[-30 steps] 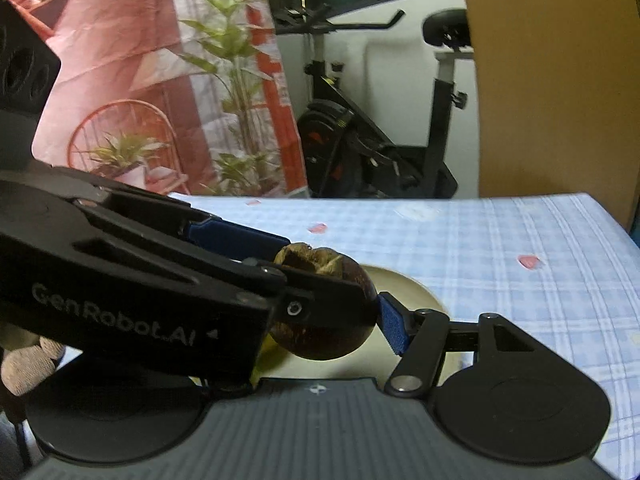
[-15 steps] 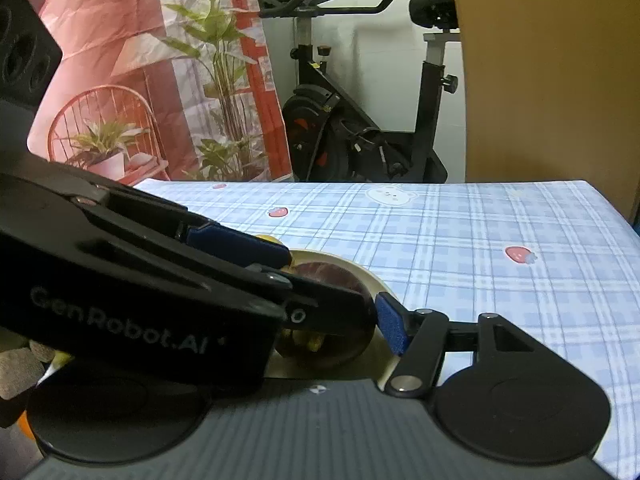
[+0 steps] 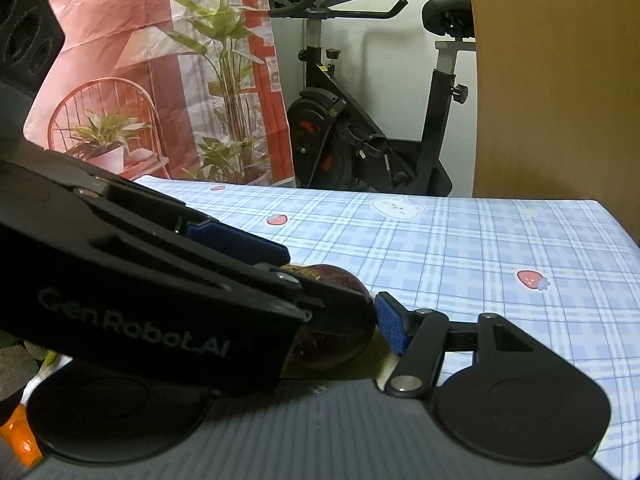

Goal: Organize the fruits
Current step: 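Carry the mangosteen with the left gripper over the plate and lower it, then open the left gripper to release the mangosteen and pull back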

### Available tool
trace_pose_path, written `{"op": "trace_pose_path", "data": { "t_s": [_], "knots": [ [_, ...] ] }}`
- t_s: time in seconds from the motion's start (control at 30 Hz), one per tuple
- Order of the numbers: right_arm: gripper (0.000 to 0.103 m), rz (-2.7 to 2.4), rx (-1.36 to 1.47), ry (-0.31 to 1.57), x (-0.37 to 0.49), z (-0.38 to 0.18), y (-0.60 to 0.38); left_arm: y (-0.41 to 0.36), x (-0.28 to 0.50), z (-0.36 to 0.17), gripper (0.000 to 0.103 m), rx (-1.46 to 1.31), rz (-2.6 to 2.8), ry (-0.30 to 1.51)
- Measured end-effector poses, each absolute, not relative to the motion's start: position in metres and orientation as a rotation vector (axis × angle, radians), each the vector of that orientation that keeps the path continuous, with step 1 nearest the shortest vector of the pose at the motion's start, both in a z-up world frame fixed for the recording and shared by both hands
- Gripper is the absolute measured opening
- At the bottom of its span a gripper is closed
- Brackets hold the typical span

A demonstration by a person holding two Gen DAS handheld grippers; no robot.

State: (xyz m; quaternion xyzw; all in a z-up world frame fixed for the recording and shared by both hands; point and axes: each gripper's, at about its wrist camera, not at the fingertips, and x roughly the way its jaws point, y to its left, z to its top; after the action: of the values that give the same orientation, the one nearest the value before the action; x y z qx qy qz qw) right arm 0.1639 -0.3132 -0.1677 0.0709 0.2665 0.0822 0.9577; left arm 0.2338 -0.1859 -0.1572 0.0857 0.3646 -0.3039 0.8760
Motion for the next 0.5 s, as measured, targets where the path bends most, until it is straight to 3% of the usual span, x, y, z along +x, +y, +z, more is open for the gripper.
{"op": "trace_pose_path", "data": {
  "t_s": [0.5],
  "knots": [
    [0.067,0.12,0.166,0.573,0.15,-0.15,-0.307,-0.15,0.216,-0.134,0.061,0.112,-0.58,0.732]
  ]
}}
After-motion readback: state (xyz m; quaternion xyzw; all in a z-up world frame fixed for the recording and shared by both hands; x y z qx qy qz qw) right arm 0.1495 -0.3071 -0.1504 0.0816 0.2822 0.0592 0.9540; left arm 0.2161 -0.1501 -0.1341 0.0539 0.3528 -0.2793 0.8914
